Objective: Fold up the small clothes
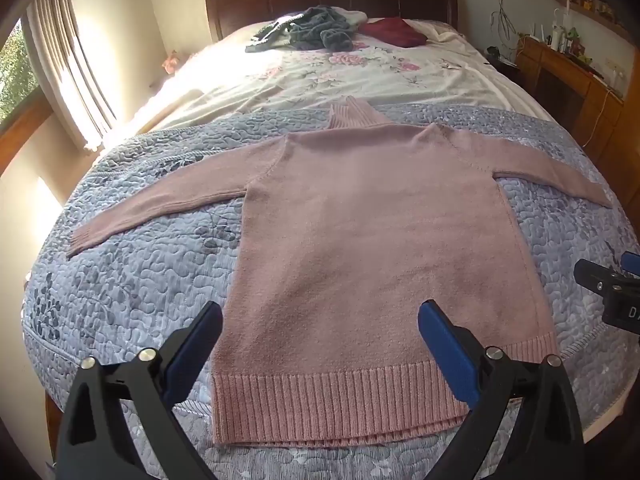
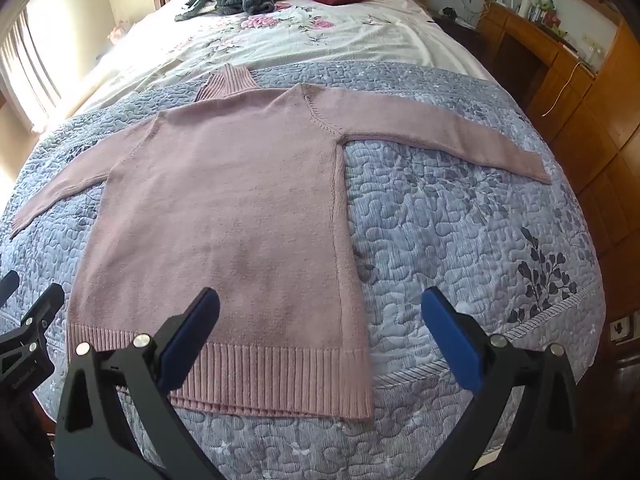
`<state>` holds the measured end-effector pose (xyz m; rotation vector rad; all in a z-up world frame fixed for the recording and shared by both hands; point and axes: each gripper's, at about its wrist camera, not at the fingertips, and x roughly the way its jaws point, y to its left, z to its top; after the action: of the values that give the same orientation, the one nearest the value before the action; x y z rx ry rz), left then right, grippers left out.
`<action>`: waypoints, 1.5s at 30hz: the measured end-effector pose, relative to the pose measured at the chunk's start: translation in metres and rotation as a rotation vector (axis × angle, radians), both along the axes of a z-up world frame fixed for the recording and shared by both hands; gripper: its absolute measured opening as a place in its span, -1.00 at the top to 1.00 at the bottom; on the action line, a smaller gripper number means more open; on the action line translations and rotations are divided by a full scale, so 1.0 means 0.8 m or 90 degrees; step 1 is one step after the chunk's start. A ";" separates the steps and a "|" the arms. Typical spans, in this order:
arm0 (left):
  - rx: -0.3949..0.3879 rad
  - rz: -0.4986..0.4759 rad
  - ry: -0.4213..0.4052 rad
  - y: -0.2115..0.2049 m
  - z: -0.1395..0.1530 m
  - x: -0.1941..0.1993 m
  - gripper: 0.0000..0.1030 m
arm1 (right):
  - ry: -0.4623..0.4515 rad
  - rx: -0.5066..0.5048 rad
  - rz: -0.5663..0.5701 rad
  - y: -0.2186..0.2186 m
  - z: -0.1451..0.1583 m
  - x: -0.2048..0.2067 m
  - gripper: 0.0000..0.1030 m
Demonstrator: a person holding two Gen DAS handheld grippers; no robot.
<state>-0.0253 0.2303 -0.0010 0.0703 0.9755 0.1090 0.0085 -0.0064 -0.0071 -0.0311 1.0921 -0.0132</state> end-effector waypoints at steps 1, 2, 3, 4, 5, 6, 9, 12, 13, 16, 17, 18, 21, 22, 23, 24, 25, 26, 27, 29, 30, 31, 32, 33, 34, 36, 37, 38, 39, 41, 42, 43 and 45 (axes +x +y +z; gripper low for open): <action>0.003 0.003 -0.003 -0.001 -0.004 -0.002 -0.91 | 0.000 0.001 0.000 0.000 0.000 0.000 -0.94; 0.004 0.004 -0.003 -0.001 -0.004 -0.002 -0.91 | 0.000 0.001 0.000 -0.002 -0.001 0.001 -0.94; 0.005 0.005 -0.003 -0.001 -0.005 -0.002 -0.91 | 0.000 0.000 0.000 -0.002 -0.001 0.001 -0.94; 0.005 0.006 -0.003 0.000 -0.006 -0.002 -0.91 | 0.001 0.002 0.000 -0.003 -0.001 0.002 -0.94; 0.005 0.006 -0.002 -0.001 -0.007 -0.003 -0.91 | 0.001 0.002 0.000 -0.004 -0.002 0.002 -0.94; 0.007 0.007 -0.003 -0.001 -0.007 -0.004 -0.91 | 0.001 0.002 0.000 -0.004 -0.002 0.002 -0.94; 0.010 0.011 -0.004 0.000 -0.008 -0.005 -0.91 | 0.000 0.004 0.001 -0.005 -0.002 0.001 -0.94; 0.010 0.013 -0.004 0.000 -0.008 -0.005 -0.91 | -0.001 0.005 0.001 -0.006 -0.002 0.001 -0.94; 0.010 0.013 -0.004 0.001 -0.008 -0.005 -0.91 | -0.001 0.006 0.001 -0.006 -0.003 0.001 -0.94; 0.010 0.014 -0.005 0.002 -0.009 -0.006 -0.91 | 0.000 0.005 0.002 -0.006 -0.003 0.002 -0.94; 0.010 0.014 -0.004 0.002 -0.009 -0.006 -0.91 | 0.001 0.006 0.002 -0.005 -0.003 0.002 -0.94; 0.010 0.014 -0.005 0.003 -0.009 -0.006 -0.91 | 0.000 0.007 0.002 -0.005 -0.003 0.003 -0.94; 0.009 0.013 -0.004 0.003 -0.008 -0.006 -0.91 | 0.000 0.006 0.003 -0.006 -0.004 0.003 -0.94; 0.010 0.013 -0.004 0.002 -0.008 -0.006 -0.91 | 0.000 0.007 0.002 -0.006 -0.005 0.004 -0.94; 0.010 0.012 -0.005 0.002 -0.008 -0.007 -0.91 | 0.001 0.007 0.002 -0.006 -0.006 0.004 -0.94; 0.010 0.012 -0.005 0.002 -0.008 -0.007 -0.91 | 0.002 0.007 0.003 -0.006 -0.007 0.004 -0.94; 0.010 0.012 -0.006 0.003 -0.008 -0.007 -0.91 | 0.002 0.007 0.002 -0.004 -0.003 0.003 -0.94; 0.010 0.012 -0.006 0.003 -0.007 -0.008 -0.91 | 0.002 0.007 0.002 -0.004 -0.003 0.003 -0.94; 0.011 0.012 -0.006 0.002 -0.007 -0.008 -0.91 | 0.002 0.008 0.002 -0.004 -0.004 0.003 -0.94; 0.011 0.012 -0.007 0.002 -0.007 -0.008 -0.91 | 0.002 0.008 0.001 -0.003 -0.004 0.004 -0.94; 0.011 0.011 -0.006 0.003 -0.007 -0.008 -0.91 | 0.002 0.007 0.001 -0.003 -0.005 0.005 -0.94; 0.011 0.012 -0.005 0.002 -0.007 -0.008 -0.91 | 0.003 0.007 0.001 -0.003 -0.005 0.005 -0.94; 0.011 0.012 -0.005 0.002 -0.007 -0.008 -0.91 | 0.003 0.007 0.001 -0.003 -0.006 0.006 -0.94; 0.012 0.012 -0.005 0.002 -0.007 -0.009 -0.91 | 0.004 0.006 0.000 -0.002 -0.006 0.007 -0.94; 0.012 0.012 -0.004 0.001 -0.007 -0.008 -0.91 | 0.005 0.007 0.000 -0.002 -0.007 0.007 -0.94; 0.014 0.013 -0.004 0.000 -0.006 -0.008 -0.91 | 0.004 0.008 0.002 -0.005 -0.007 0.003 -0.94; 0.014 0.013 -0.004 0.000 -0.006 -0.008 -0.91 | 0.005 0.008 0.001 -0.005 -0.007 0.003 -0.94; 0.015 0.013 -0.004 0.000 -0.006 -0.008 -0.91 | 0.005 0.008 0.001 -0.005 -0.007 0.003 -0.94; 0.016 0.013 -0.004 0.000 -0.006 -0.008 -0.91 | 0.005 0.008 0.000 -0.005 -0.008 0.003 -0.94; 0.016 0.014 -0.003 0.000 -0.007 -0.008 -0.91 | 0.005 0.009 0.000 -0.006 -0.009 0.003 -0.94; 0.016 0.015 -0.002 0.001 -0.007 -0.008 -0.91 | 0.005 0.009 0.000 -0.006 -0.009 0.003 -0.94; 0.016 0.016 -0.001 0.001 -0.008 -0.008 -0.91 | 0.004 0.009 0.000 -0.007 -0.009 0.003 -0.94; 0.016 0.017 0.000 0.002 -0.009 -0.007 -0.91 | 0.004 0.010 0.000 -0.007 -0.009 0.004 -0.94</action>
<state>-0.0309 0.2319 -0.0082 0.0810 0.9747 0.1461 0.0115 -0.0121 -0.0141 -0.0166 1.0992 -0.0048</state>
